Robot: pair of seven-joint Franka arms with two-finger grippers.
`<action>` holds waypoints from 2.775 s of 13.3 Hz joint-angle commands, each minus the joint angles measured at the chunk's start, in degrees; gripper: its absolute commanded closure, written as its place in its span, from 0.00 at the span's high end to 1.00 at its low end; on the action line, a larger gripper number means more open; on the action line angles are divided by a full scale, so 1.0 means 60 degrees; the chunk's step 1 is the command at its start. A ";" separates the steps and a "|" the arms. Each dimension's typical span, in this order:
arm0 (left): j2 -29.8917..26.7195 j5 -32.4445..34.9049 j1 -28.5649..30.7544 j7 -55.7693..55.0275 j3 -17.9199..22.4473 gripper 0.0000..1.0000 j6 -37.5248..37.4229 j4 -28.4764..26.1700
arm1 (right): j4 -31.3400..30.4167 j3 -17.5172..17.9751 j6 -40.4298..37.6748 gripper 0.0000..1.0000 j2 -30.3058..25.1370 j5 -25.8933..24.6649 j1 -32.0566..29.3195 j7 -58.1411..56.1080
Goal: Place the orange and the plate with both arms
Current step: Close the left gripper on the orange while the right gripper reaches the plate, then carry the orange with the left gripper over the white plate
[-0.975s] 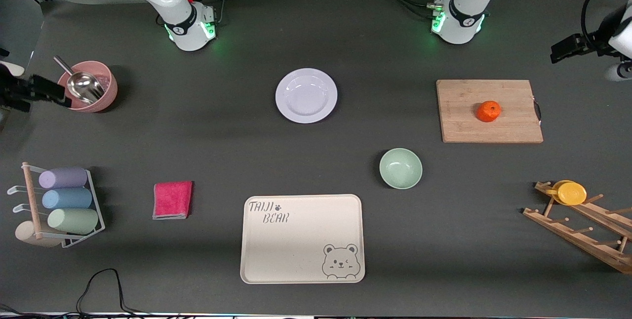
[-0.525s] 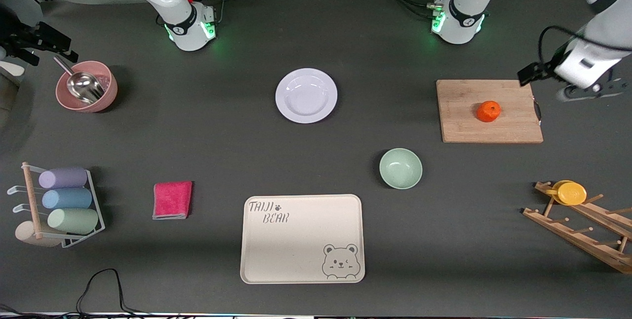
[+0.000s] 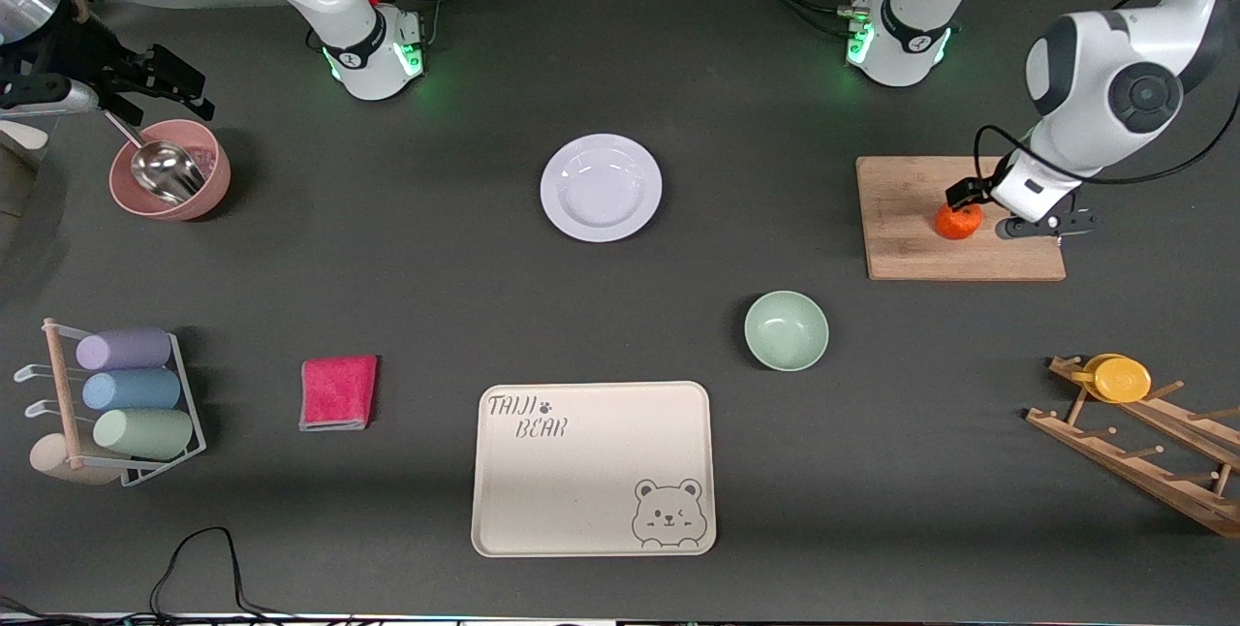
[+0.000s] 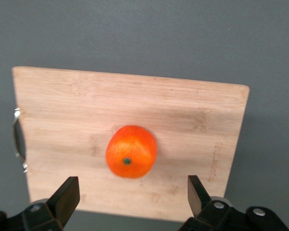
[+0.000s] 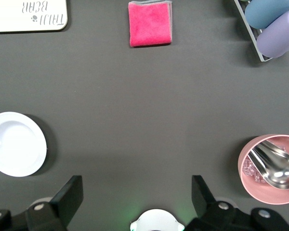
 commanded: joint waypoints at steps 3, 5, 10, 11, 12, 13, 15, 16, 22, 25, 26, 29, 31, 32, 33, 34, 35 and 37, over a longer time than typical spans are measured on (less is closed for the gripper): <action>0.1037 0.0141 0.0063 -0.0067 0.0036 1.00 0.1707 -0.0607 | -0.1312 -0.0085 0.0578 1.00 -0.0326 0.0345 0.0192 0.0118; 0.1344 0.0141 0.0063 -0.0067 0.0037 1.00 0.2366 -0.0929 | -0.1680 -0.0129 0.0711 1.00 -0.0268 0.1092 0.0252 -0.0217; 0.1756 0.0155 0.0268 0.0094 0.0066 1.00 0.3146 -0.1267 | -0.3920 -0.0159 0.2627 1.00 -0.0283 0.3553 0.0266 -0.1037; 0.1756 0.0155 0.0268 0.0094 0.0066 1.00 0.3146 -0.1253 | -0.4141 -0.0159 0.2775 1.00 -0.0123 0.4006 0.0266 -0.1722; 0.1770 0.0155 0.0268 0.0094 0.0066 1.00 0.3146 -0.1267 | -0.4346 -0.0202 0.2835 1.00 0.0111 0.4721 0.0237 -0.2381; 0.1771 0.0155 0.0268 0.0109 0.0066 1.00 0.3131 -0.1267 | -0.4565 -0.0261 0.2879 1.00 0.0403 0.5366 0.0194 -0.2939; 0.1771 0.0476 0.0297 0.0123 0.0139 0.99 0.3131 -0.1267 | -0.5005 -0.0597 0.3200 1.00 0.1004 0.6495 0.0193 -0.4168; 0.1771 0.0652 0.0384 0.0138 0.0154 0.99 0.3117 -0.1267 | -0.5225 -0.0627 0.3274 1.00 0.1355 0.7153 0.0193 -0.4987; 0.1756 0.0873 0.0444 0.0167 0.0227 0.75 0.3116 -0.1267 | -0.5944 -0.1374 0.3275 1.00 0.4824 1.1138 0.0252 -1.1401; 0.1741 0.0873 0.0444 0.0167 0.0227 0.00 0.3087 -0.1267 | -0.6003 -0.1375 0.2501 1.00 0.6320 1.2546 0.0252 -1.3238; 0.1741 0.0873 0.0444 0.0167 0.0242 0.00 0.3087 -0.1253 | -0.6003 -0.1374 0.2383 1.00 0.6658 1.2739 0.0252 -1.3605; 0.1639 0.0873 0.0444 0.0167 0.0256 0.00 0.2927 -0.1209 | -0.6003 -0.1389 0.1885 1.00 0.7289 1.2960 0.0252 -1.3813; 0.1100 0.0873 0.0415 0.0153 0.0256 0.00 0.2068 -0.0860 | -0.5989 -0.1389 0.1708 1.00 0.7626 1.3047 0.0237 -1.3799; 0.0647 0.0888 0.0385 0.0167 0.0227 0.00 0.1380 -0.0523 | -0.5989 -0.1389 0.1664 1.00 0.7773 1.3077 0.0237 -1.3799; 0.0266 0.0888 0.0342 0.0153 0.0198 0.00 0.0329 0.0060 | -0.5989 -0.1389 0.1664 1.00 0.7861 1.3078 0.0237 -1.3770; -0.0028 0.0888 0.0327 0.0167 0.0154 0.00 -0.1030 0.0921 | -0.5989 -0.1389 0.1664 1.00 0.7877 1.3078 0.0237 -1.3668; -0.0205 0.0873 0.0312 0.0153 0.0096 0.00 -0.2465 0.1960 | -0.5974 -0.1389 0.1664 1.00 0.7891 1.3078 0.0237 -1.3652; -0.0324 0.0713 0.0297 0.0138 -0.0327 0.00 -0.5379 0.4476 | -0.5974 -0.1389 0.1664 1.00 0.8008 1.3078 0.0237 -1.3652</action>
